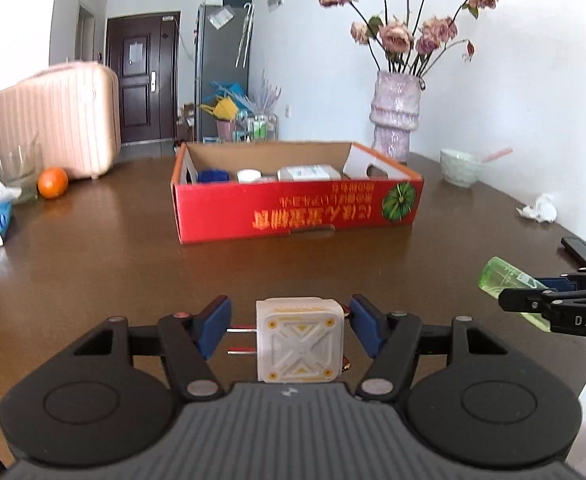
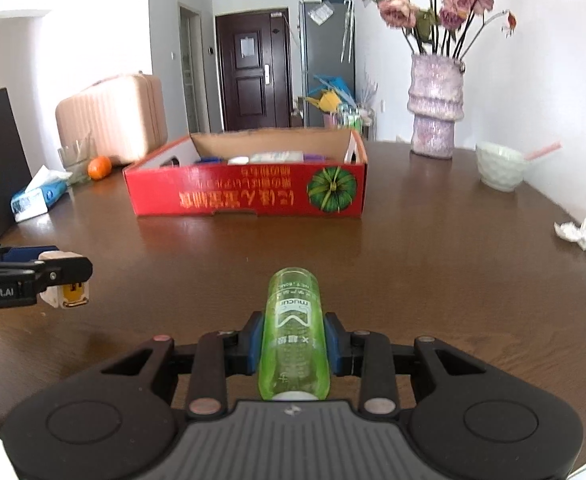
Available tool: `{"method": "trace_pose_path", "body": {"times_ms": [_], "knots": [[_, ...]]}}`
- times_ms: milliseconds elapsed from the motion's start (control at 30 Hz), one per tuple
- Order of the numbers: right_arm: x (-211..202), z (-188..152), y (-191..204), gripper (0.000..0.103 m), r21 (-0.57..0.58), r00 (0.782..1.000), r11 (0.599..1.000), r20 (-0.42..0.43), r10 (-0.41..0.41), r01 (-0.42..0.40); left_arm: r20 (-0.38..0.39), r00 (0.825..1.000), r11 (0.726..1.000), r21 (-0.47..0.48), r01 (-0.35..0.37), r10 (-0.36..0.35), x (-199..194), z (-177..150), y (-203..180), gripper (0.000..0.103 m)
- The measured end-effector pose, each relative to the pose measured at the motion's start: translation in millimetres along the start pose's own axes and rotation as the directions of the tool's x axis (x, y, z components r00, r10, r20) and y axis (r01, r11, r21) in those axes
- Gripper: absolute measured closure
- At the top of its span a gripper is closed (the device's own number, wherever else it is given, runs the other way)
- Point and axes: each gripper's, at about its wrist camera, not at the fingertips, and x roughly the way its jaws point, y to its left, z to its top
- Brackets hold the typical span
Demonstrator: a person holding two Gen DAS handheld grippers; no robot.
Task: Organize rigid objects
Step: 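Lift the plug with the left tool while the right tool lifts the green bottle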
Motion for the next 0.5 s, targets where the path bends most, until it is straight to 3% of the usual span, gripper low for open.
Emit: {"method": "trace_pose_path", "body": {"times_ms": [300, 500], "knots": [[11.1, 67.4, -12.7, 0.073, -0.006, 0.993, 0.999, 0.109, 0.036, -0.035, 0.085, 0.995, 0.998, 0.018, 0.055, -0.056, 20.8, 73.4, 26.3, 0.037], [65.5, 137.2, -28.4, 0.073, 0.036, 0.989, 0.996, 0.129, 0.078, -0.083, 0.060, 0.995, 0.997, -0.007, 0.077, -0.076, 82.8, 147.0, 56.0, 0.037]]}}
